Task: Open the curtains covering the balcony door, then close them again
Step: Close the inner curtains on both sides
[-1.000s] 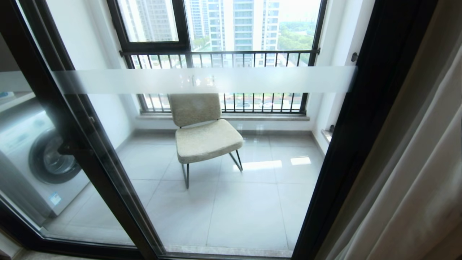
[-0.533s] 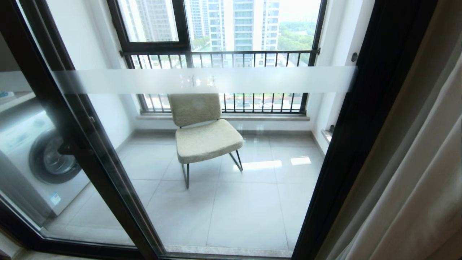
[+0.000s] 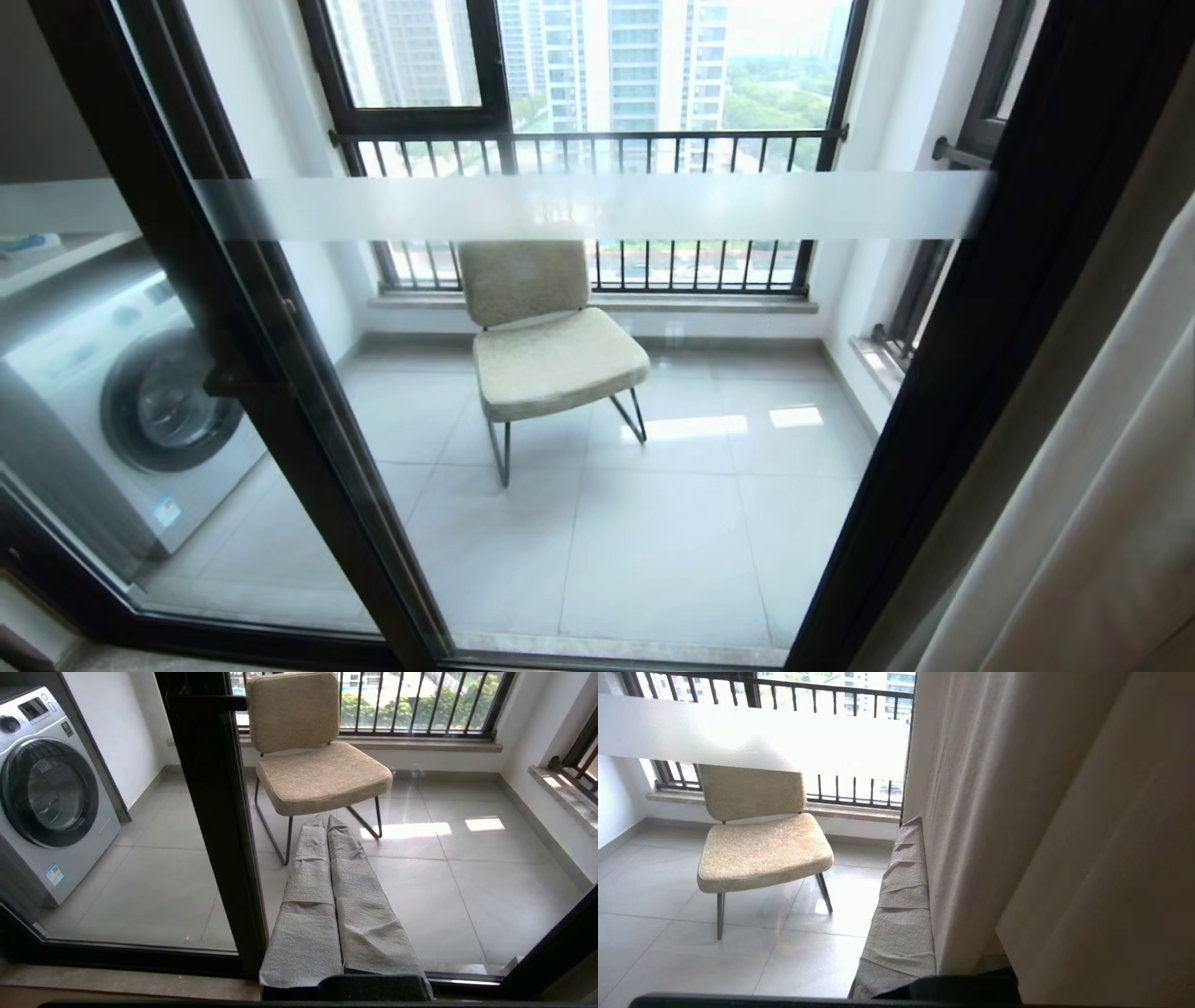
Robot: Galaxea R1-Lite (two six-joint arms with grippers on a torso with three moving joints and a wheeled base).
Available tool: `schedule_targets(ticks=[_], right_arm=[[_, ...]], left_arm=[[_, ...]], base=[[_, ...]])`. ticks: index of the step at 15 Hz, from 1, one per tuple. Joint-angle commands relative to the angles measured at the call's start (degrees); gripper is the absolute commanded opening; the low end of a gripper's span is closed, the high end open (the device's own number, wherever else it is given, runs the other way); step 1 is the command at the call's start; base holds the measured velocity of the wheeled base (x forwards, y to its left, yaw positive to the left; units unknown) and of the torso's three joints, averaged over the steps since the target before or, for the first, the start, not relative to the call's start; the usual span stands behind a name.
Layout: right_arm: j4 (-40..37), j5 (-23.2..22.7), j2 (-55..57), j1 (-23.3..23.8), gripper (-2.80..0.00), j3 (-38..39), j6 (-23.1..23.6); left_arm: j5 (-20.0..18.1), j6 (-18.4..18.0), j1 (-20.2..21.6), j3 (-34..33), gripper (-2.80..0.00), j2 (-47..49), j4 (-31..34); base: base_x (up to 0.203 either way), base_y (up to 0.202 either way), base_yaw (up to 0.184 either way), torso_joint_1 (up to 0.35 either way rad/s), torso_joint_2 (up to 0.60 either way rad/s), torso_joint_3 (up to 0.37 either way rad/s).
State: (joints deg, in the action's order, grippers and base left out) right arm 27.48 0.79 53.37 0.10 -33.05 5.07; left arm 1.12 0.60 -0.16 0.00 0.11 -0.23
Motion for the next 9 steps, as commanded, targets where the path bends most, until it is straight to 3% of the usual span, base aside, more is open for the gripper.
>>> schedule_targets(ticks=[1,9], right_arm=[[-0.1,0.0,0.5,0.0,-2.8,0.2,0.0],[0.3,0.0,2.6,0.0,-2.8,-0.3,0.2]], left_arm=[[0.0,0.0,0.0,0.0,-2.8,0.0,0.0],[0.0,-0.1,0.0,0.0,-2.8,0.0,0.0]], base=[[0.0,0.191,-0.002,0.002,0.0,0.007],[0.0,0.196,0.0,0.005,0.0,0.004]])
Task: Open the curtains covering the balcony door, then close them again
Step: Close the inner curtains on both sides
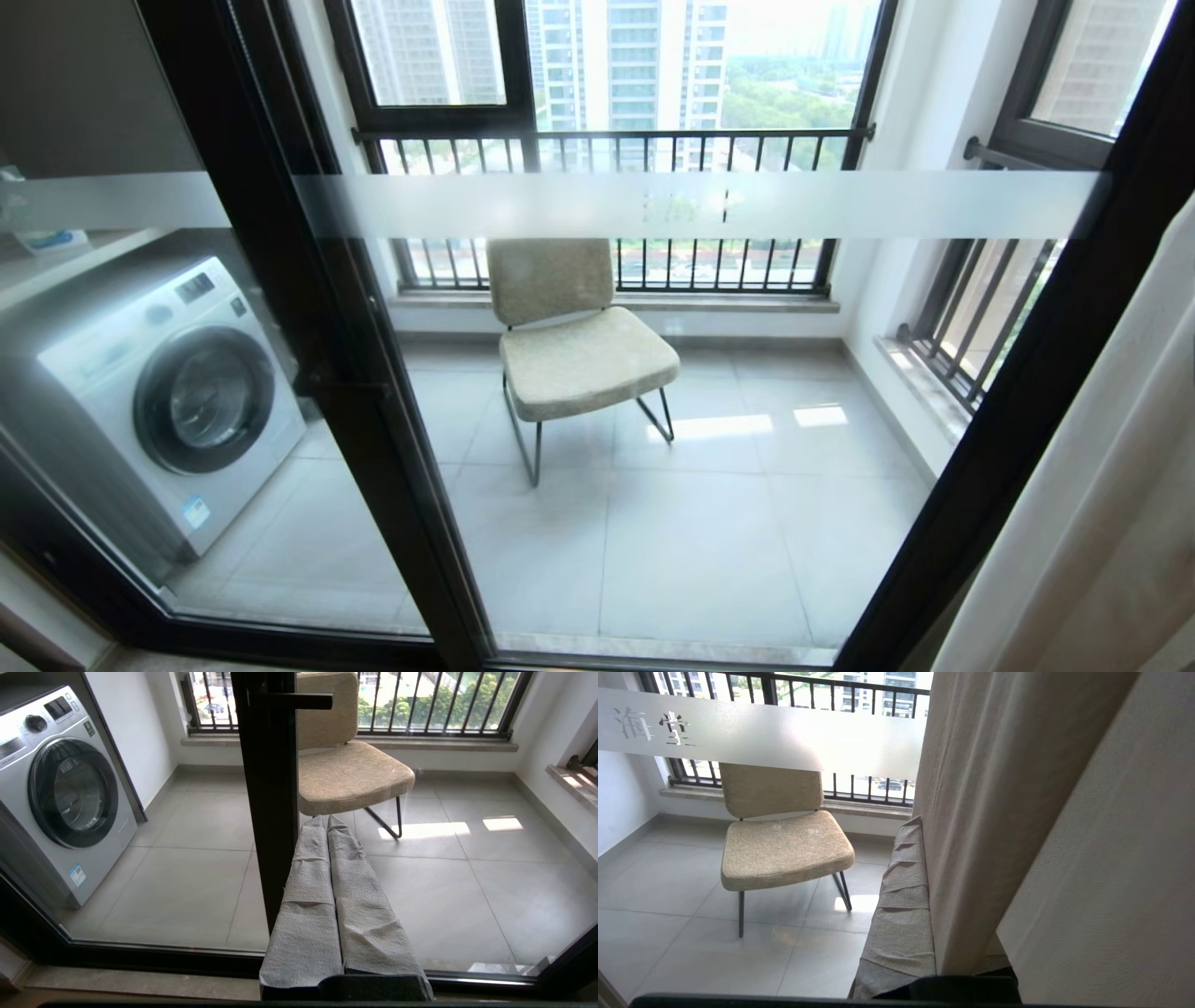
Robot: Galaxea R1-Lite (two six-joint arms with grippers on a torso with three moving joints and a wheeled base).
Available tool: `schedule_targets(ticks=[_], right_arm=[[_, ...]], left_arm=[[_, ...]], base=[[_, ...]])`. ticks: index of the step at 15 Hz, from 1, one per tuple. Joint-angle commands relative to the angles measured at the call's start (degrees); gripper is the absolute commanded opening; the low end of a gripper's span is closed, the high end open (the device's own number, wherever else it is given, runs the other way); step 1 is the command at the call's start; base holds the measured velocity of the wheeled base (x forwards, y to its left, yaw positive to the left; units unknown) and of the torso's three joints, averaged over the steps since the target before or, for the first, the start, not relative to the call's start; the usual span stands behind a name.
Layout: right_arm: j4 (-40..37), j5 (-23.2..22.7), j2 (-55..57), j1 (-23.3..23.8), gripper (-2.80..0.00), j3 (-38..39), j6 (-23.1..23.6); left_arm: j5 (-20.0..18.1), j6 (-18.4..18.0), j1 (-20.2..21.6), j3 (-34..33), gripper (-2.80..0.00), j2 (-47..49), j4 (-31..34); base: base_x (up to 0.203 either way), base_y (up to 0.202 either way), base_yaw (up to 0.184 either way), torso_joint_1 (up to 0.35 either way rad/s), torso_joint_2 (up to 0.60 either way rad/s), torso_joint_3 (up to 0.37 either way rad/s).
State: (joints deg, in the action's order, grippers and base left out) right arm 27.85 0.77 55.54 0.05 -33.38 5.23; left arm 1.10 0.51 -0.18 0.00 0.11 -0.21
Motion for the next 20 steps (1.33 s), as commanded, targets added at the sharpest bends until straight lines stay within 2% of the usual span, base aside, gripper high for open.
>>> schedule_targets(ticks=[1,20], right_arm=[[-0.1,0.0,0.5,0.0,-2.8,0.0,0.0],[1.2,0.0,6.4,-1.0,-2.8,-2.9,0.2]], left_arm=[[0.0,0.0,0.0,0.0,-2.8,0.0,0.0],[0.0,0.0,0.0,0.0,-2.8,0.0,0.0]], base=[[0.0,0.194,0.001,-0.006,0.0,0.002],[0.0,0.191,-0.001,0.002,0.0,0.003]])
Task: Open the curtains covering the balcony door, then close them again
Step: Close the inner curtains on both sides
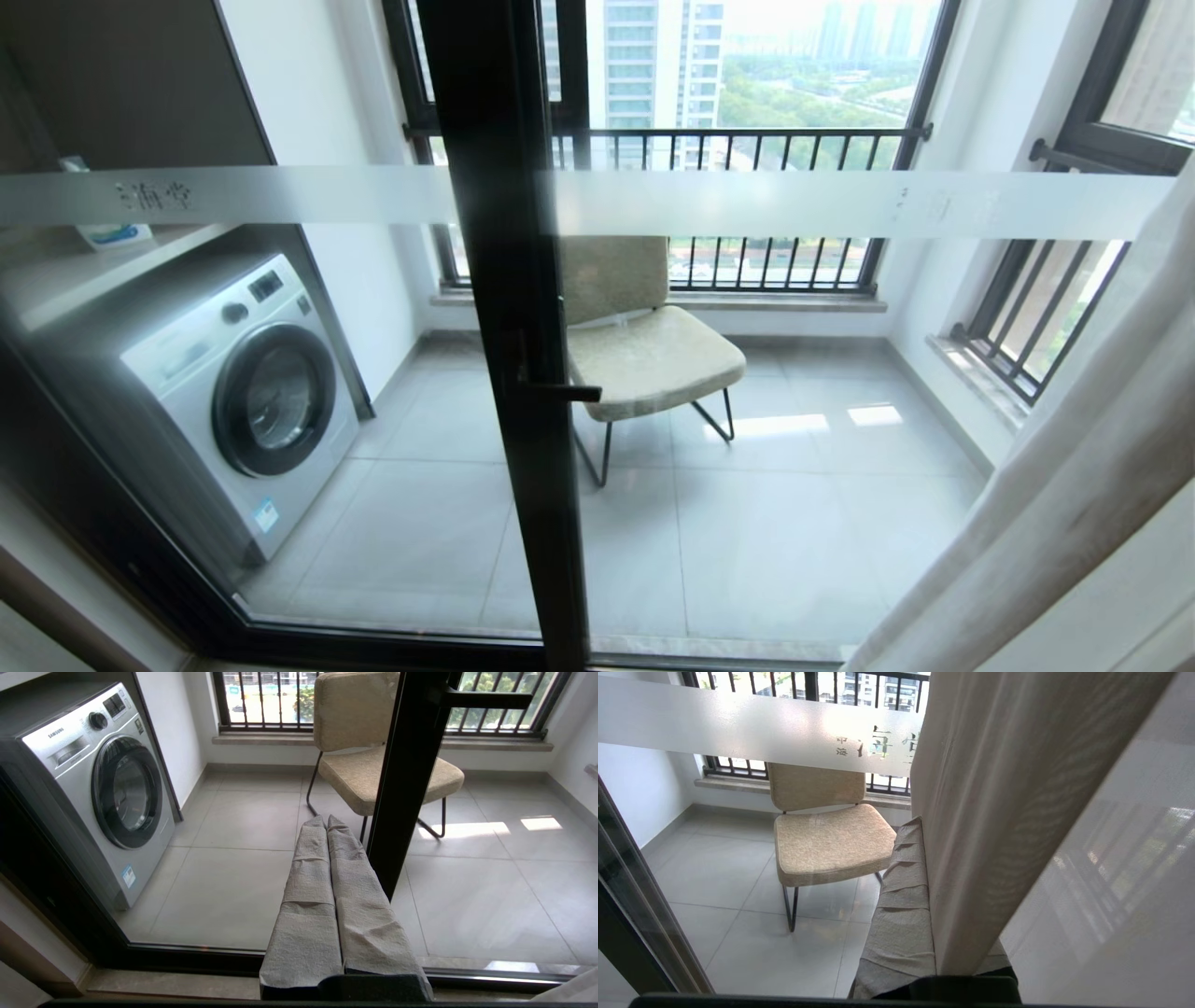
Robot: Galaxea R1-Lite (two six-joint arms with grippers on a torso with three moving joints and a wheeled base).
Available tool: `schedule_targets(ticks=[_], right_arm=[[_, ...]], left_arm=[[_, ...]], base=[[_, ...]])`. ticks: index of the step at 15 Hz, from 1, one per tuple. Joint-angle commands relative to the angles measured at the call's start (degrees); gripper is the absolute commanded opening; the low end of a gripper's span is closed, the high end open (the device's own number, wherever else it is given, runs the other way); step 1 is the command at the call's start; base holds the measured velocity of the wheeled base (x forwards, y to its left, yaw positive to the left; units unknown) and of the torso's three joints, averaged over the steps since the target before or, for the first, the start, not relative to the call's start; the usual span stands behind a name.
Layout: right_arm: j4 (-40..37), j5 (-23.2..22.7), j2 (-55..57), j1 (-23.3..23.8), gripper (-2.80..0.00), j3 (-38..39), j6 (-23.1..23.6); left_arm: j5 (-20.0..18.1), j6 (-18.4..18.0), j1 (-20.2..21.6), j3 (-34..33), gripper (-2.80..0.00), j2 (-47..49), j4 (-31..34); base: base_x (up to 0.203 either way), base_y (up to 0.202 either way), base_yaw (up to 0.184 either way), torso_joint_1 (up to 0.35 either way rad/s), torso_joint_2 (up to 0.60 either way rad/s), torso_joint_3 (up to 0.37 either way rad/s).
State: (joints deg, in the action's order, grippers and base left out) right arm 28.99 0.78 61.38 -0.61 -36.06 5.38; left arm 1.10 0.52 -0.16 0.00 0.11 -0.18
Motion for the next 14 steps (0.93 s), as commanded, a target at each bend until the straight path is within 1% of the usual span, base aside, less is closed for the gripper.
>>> schedule_targets(ticks=[1,14], right_arm=[[0.1,0.0,0.8,-0.4,-2.8,-0.2,0.1],[0.2,0.1,1.8,-0.4,-2.8,-0.2,0.1]], left_arm=[[0.0,0.0,0.0,0.0,-2.8,0.0,0.0],[0.0,0.4,0.0,0.0,-2.8,0.0,-0.1]], base=[[0.0,0.192,0.001,0.007,0.0,0.002],[0.0,0.191,0.0,0.002,0.0,0.003]])
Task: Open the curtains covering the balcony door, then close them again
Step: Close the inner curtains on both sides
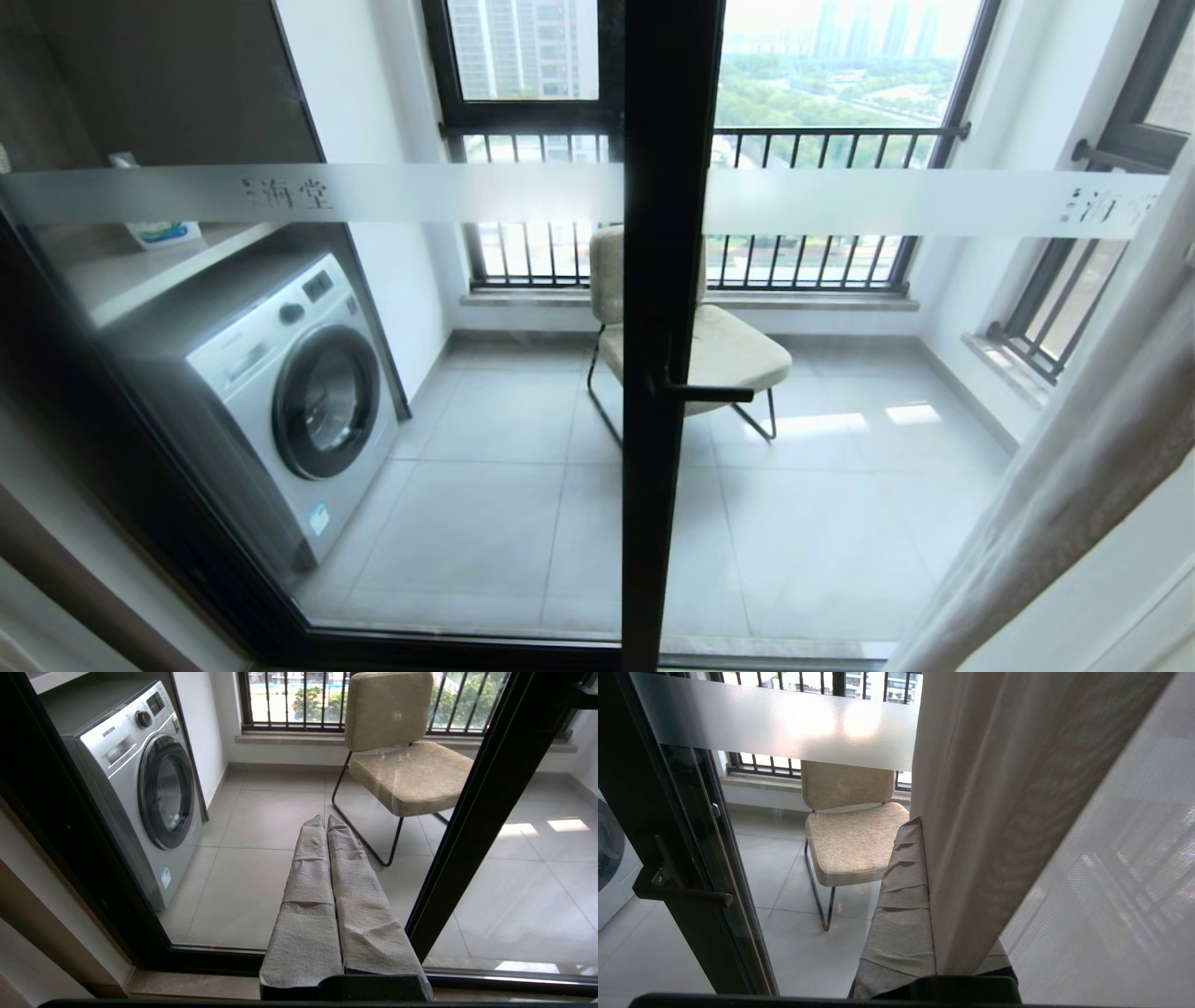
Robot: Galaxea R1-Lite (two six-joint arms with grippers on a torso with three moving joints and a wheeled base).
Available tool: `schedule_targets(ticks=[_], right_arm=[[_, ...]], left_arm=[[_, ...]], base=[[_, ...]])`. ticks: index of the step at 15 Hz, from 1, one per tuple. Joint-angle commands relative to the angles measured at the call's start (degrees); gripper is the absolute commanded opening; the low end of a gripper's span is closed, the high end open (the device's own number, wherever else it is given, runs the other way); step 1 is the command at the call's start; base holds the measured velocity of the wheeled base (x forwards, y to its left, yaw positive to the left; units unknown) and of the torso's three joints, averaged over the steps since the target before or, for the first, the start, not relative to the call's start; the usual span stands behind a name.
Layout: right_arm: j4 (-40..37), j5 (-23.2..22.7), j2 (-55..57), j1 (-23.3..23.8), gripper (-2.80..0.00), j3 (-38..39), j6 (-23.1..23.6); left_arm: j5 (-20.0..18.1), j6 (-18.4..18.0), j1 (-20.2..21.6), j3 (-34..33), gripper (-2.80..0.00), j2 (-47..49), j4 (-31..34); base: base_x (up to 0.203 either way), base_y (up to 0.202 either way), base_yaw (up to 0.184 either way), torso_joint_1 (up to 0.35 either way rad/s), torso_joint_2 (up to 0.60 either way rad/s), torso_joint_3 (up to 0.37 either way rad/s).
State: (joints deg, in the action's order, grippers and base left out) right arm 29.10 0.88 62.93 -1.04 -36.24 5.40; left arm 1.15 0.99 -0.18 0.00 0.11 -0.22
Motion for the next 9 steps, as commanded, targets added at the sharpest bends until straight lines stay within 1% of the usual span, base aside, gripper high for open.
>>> schedule_targets(ticks=[1,9], right_arm=[[0.1,0.0,0.3,0.0,-2.8,0.0,0.0],[0.1,0.0,0.4,0.0,-2.8,0.0,0.1]], left_arm=[[0.0,0.0,0.0,0.0,-2.8,0.0,0.0],[0.0,0.1,0.0,0.0,-2.8,0.0,0.0]], base=[[0.0,0.191,0.0,-0.001,0.0,0.002],[0.0,0.19,0.001,0.003,0.0,0.002]])
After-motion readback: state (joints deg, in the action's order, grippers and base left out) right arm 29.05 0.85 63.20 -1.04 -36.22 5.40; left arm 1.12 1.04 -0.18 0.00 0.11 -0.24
